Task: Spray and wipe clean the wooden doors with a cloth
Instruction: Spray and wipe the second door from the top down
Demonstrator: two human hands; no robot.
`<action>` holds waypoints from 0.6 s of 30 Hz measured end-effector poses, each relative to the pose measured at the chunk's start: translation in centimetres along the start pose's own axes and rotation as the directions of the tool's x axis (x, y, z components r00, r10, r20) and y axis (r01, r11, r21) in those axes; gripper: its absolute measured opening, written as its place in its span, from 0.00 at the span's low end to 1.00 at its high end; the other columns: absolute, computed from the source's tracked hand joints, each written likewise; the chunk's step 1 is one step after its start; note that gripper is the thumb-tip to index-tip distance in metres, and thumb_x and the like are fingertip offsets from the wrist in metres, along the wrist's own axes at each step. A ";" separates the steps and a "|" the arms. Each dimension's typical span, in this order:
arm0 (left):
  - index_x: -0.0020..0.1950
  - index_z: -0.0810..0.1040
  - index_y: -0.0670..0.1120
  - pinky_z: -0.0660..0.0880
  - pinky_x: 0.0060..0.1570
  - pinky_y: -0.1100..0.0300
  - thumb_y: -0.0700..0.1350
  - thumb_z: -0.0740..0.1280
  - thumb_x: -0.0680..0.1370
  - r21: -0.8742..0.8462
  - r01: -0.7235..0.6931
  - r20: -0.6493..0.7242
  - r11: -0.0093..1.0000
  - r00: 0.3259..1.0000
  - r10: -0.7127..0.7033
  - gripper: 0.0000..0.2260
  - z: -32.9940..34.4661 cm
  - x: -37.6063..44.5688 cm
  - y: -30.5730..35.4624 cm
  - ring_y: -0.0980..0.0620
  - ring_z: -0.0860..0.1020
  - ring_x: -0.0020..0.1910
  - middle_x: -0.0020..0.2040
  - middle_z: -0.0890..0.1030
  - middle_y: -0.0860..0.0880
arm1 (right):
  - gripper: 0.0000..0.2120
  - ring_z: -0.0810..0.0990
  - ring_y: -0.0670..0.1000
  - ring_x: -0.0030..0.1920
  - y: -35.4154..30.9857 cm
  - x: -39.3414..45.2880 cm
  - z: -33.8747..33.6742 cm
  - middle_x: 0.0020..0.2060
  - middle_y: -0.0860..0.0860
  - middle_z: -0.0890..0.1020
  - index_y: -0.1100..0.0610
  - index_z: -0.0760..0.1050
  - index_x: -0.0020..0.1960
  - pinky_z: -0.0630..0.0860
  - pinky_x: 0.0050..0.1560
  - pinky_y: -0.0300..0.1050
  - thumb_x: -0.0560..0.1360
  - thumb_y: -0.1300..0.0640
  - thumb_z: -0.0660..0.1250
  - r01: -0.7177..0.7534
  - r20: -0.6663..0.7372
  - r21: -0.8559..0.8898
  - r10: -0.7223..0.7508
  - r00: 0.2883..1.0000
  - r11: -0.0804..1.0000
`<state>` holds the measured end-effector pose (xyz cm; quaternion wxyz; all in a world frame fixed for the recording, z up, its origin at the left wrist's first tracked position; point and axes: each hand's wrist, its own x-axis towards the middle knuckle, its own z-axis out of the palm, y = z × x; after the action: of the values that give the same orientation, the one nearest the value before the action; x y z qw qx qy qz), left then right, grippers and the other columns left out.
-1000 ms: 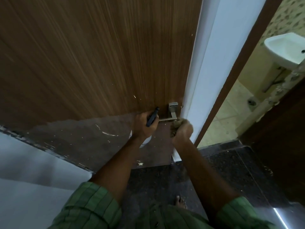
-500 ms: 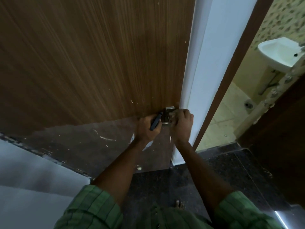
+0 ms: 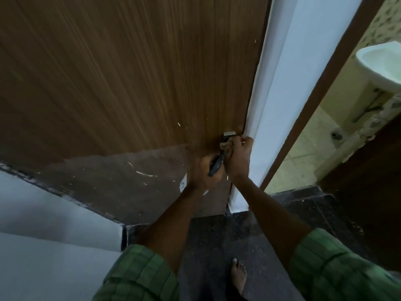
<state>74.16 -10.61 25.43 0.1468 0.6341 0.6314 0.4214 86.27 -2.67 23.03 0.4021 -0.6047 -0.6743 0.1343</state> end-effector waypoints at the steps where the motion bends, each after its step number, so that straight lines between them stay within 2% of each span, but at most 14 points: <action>1: 0.41 0.82 0.43 0.65 0.34 0.78 0.38 0.74 0.78 -0.008 -0.001 0.007 1.000 1.000 0.001 0.06 0.2 -0.2 -0.2 0.67 0.76 0.33 0.33 0.73 0.58 | 0.11 0.84 0.51 0.55 -0.3 0.4 -0.1 0.56 0.47 0.82 0.43 0.72 0.61 0.80 0.60 0.61 0.81 0.42 0.62 -0.011 0.036 0.004 0.011 0.999 1.000; 3: 0.41 0.83 0.44 0.64 0.33 0.78 0.43 0.74 0.78 -0.019 0.046 0.001 0.999 0.999 -0.046 0.06 0.7 -0.4 -0.5 0.66 0.75 0.30 0.33 0.75 0.57 | 0.13 0.78 0.58 0.61 -1.0 0.7 -0.5 0.63 0.56 0.75 0.49 0.72 0.65 0.76 0.63 0.60 0.81 0.51 0.63 0.032 0.116 -0.031 -0.029 0.993 0.999; 5: 0.43 0.84 0.44 0.64 0.33 0.77 0.50 0.71 0.79 -0.040 0.057 -0.015 0.998 0.998 -0.058 0.11 1.5 -0.3 -1.4 0.62 0.73 0.27 0.34 0.80 0.54 | 0.16 0.72 0.61 0.64 -0.7 0.9 -0.1 0.67 0.58 0.69 0.55 0.70 0.67 0.75 0.63 0.56 0.80 0.58 0.65 0.055 0.132 -0.067 -0.046 0.990 0.996; 7: 0.44 0.85 0.45 0.65 0.35 0.77 0.52 0.69 0.79 -0.067 0.028 -0.027 0.997 0.999 -0.030 0.13 2.5 0.2 -2.8 0.61 0.72 0.28 0.35 0.81 0.54 | 0.17 0.71 0.61 0.66 0.2 1.2 0.6 0.69 0.58 0.68 0.55 0.70 0.66 0.78 0.63 0.57 0.79 0.60 0.68 0.090 0.110 -0.044 -0.085 0.990 0.995; 9: 0.43 0.84 0.46 0.65 0.34 0.77 0.51 0.69 0.79 -0.073 0.011 -0.039 0.997 0.999 -0.014 0.11 3.3 0.4 -3.8 0.63 0.74 0.29 0.34 0.78 0.57 | 0.17 0.72 0.61 0.65 1.1 1.1 1.3 0.69 0.58 0.68 0.55 0.70 0.65 0.80 0.61 0.60 0.78 0.64 0.68 0.149 0.081 -0.032 -0.146 0.986 0.988; 12: 0.44 0.83 0.46 0.65 0.35 0.75 0.54 0.67 0.79 -0.072 -0.008 -0.034 0.997 0.999 0.006 0.13 5.1 0.3 -5.5 0.63 0.74 0.30 0.35 0.79 0.55 | 0.13 0.74 0.57 0.63 2.2 1.3 2.0 0.67 0.55 0.69 0.52 0.70 0.64 0.81 0.60 0.59 0.80 0.61 0.61 0.197 0.019 0.074 -0.199 0.980 0.978; 15: 0.47 0.84 0.46 0.66 0.37 0.75 0.48 0.72 0.79 -0.061 -0.078 -0.111 0.995 0.991 0.071 0.06 7.4 0.5 -8.1 0.60 0.75 0.31 0.37 0.83 0.52 | 0.11 0.75 0.53 0.59 3.6 1.5 3.4 0.64 0.54 0.70 0.53 0.71 0.63 0.81 0.57 0.57 0.84 0.57 0.55 0.296 -0.122 0.105 -0.283 0.951 0.949; 18: 0.46 0.83 0.49 0.63 0.36 0.76 0.46 0.72 0.78 0.034 -0.140 -0.187 0.990 0.972 0.144 0.02 8.9 1.1 -10.3 0.61 0.73 0.30 0.36 0.81 0.56 | 0.10 0.75 0.51 0.58 5.0 2.0 4.6 0.62 0.52 0.71 0.54 0.72 0.63 0.80 0.57 0.56 0.85 0.56 0.55 0.382 -0.207 0.173 -0.345 0.915 0.908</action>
<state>73.46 -4.90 13.04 0.0491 0.6362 0.5999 0.4826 86.66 1.69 17.53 0.5383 -0.4314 -0.7201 0.0746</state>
